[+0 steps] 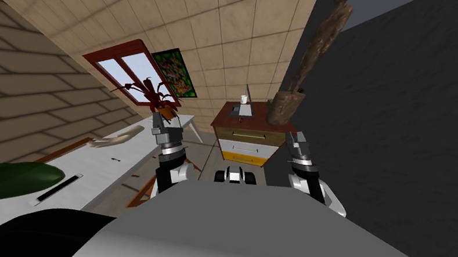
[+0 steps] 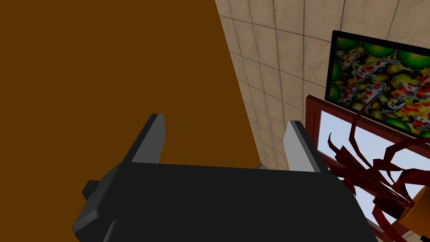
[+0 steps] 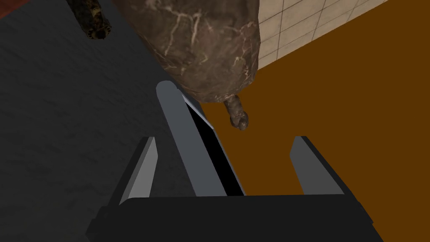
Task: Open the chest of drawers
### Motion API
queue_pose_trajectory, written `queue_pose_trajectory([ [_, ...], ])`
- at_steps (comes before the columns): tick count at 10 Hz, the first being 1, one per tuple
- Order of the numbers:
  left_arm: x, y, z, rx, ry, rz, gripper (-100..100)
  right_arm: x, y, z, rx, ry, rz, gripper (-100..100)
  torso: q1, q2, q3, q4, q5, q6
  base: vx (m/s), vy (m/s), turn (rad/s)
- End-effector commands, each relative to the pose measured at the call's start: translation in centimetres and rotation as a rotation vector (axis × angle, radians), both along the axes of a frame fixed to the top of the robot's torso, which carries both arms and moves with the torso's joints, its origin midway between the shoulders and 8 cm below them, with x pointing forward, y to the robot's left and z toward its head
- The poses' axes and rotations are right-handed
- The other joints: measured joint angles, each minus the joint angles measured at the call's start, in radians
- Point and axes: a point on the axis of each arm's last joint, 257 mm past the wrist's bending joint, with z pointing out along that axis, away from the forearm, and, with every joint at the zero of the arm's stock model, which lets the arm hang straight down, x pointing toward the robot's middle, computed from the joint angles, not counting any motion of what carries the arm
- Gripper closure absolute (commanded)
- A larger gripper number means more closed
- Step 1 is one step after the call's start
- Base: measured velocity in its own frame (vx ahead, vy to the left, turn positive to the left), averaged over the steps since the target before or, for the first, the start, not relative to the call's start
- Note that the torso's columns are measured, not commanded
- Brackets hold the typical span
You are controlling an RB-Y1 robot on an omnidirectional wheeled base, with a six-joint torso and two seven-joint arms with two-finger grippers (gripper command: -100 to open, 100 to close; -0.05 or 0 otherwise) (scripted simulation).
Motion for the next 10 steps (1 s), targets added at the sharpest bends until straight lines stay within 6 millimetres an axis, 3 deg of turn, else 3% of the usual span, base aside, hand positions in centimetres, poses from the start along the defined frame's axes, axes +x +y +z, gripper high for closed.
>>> queue_pose_trajectory([
  [1, 0.0, 0.0, 0.0, 0.0, 0.0, 0.0, 0, 0.1, -0.2, -0.2, -0.049, 0.0, -0.037, -100, -0.001, 0.002, 0.001, 0.0, 0.0, 0.0, 0.0, 0.0, 0.0],
  [10, 0.0, 0.0, 0.0, 0.0, 0.0, 0.0, 0, -0.1, -2.7, -3.9, -0.318, 0.024, -0.224, -100, -0.001, 0.0, 0.0, 0.0, 0.0, 0.0, 0.061, 0.033, 0.011],
])
